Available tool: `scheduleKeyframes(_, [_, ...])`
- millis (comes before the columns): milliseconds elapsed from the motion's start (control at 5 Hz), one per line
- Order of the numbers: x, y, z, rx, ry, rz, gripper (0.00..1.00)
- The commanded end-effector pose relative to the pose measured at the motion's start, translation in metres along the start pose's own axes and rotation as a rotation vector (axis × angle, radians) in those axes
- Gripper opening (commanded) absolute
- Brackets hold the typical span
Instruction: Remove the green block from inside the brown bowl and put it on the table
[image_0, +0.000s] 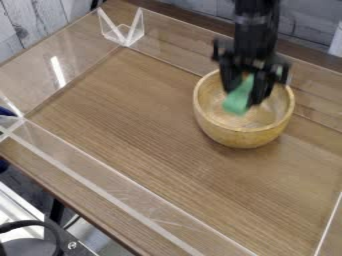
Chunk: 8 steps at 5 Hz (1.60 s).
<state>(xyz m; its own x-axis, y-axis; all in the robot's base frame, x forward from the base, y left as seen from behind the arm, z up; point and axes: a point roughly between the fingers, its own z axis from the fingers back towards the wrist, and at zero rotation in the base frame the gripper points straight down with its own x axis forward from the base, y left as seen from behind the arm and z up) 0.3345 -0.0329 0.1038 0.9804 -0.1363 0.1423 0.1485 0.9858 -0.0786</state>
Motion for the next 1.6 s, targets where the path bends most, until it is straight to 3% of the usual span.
scheduleKeyframes(0, [0.017,0.009,0.050,0.019,-0.122,0.016,0.00])
scheduleKeyframes(200, [0.019,0.025,0.055,0.031,-0.128,0.045,0.00])
scheduleKeyframes(400, [0.009,0.034,0.054,0.047,-0.111,0.049,0.00])
scheduleKeyframes(600, [0.003,0.036,0.047,0.047,-0.091,0.044,0.00])
scheduleKeyframes(1200, [0.011,0.039,0.019,0.034,-0.066,0.042,0.00])
scheduleKeyframes(1400, [0.012,0.038,0.020,0.024,-0.073,0.041,0.00])
